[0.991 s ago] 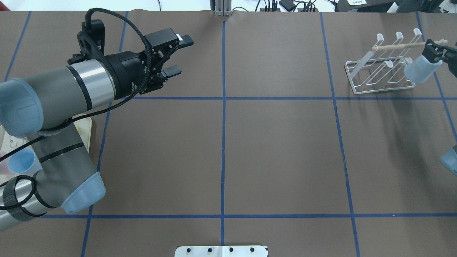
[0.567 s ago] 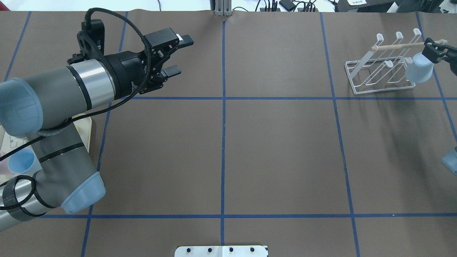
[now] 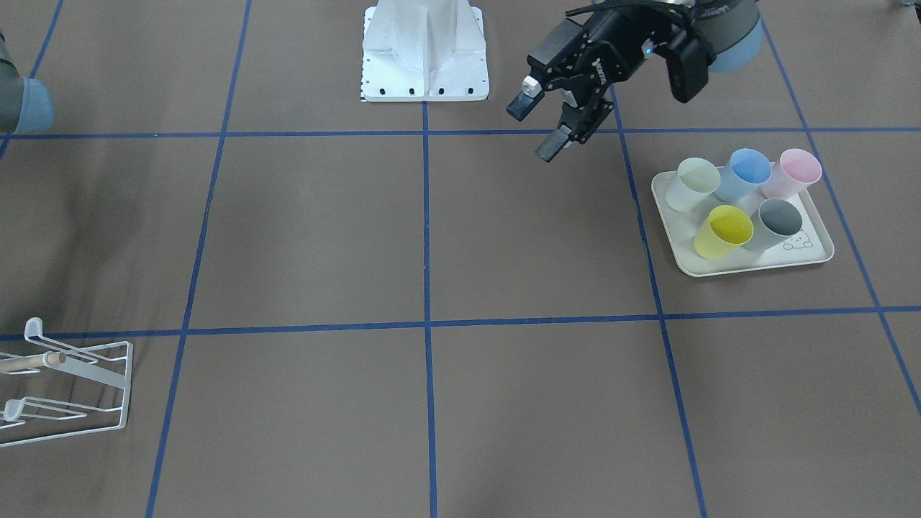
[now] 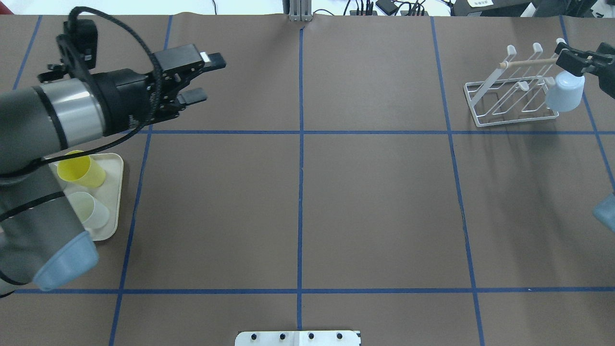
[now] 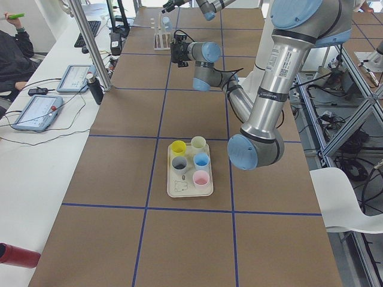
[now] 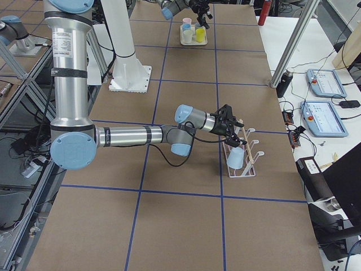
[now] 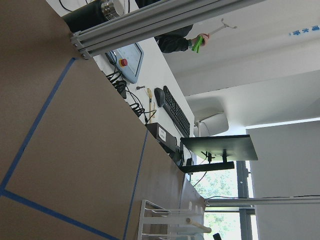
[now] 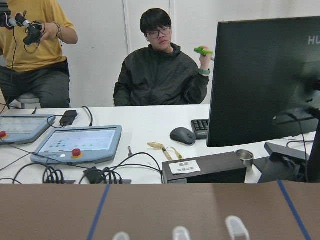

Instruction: Transfer IKEA cup to right arm and place on rack

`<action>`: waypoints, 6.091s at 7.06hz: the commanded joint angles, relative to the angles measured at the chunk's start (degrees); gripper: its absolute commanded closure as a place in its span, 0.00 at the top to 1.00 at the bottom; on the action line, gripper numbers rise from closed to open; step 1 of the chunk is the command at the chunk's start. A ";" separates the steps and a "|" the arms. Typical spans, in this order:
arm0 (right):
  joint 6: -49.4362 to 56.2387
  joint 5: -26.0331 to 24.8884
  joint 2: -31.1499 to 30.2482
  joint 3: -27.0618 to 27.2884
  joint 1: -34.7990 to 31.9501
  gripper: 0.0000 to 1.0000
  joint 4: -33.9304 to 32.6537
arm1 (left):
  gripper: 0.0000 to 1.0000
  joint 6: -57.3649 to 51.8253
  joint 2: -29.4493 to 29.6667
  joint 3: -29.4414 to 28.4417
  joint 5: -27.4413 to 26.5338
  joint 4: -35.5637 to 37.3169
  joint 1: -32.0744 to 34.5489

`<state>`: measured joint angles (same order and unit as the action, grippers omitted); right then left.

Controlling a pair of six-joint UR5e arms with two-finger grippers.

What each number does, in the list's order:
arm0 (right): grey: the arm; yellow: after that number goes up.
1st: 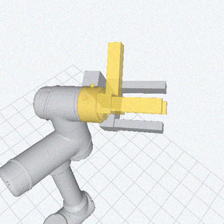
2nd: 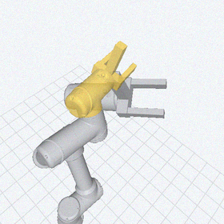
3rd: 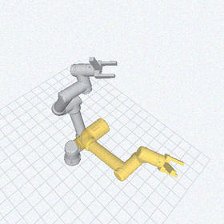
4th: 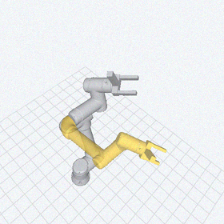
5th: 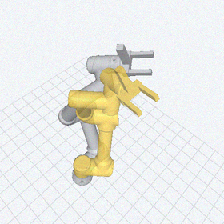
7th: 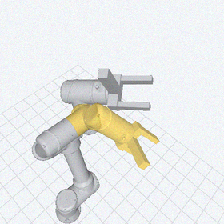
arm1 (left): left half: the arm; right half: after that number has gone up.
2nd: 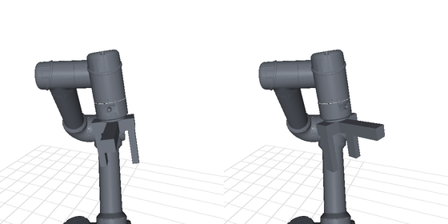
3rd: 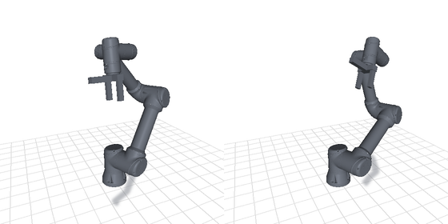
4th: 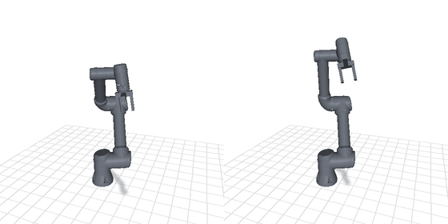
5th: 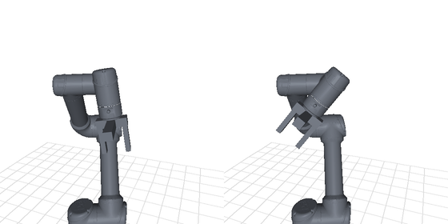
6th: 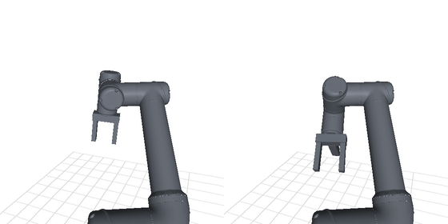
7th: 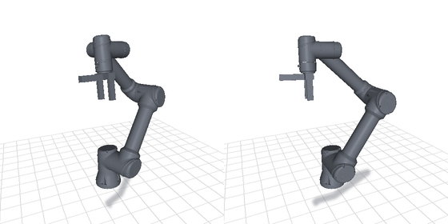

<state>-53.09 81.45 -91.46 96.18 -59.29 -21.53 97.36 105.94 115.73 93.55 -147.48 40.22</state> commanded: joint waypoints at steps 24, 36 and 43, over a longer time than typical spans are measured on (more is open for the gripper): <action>-30.67 25.60 20.53 16.85 5.42 1.00 -27.95 | 0.96 -88.66 -18.40 -22.30 29.59 21.97 22.54; -30.67 25.52 20.45 16.05 5.51 1.00 -27.60 | 0.44 -88.48 -18.58 -23.10 29.59 22.76 20.08; -30.67 25.52 20.53 15.61 5.50 1.00 -27.60 | 0.12 -88.83 -21.04 -20.11 29.59 22.76 19.99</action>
<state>-83.76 106.96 -70.93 111.86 -53.84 -49.13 8.53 85.31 95.17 123.17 -124.72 60.22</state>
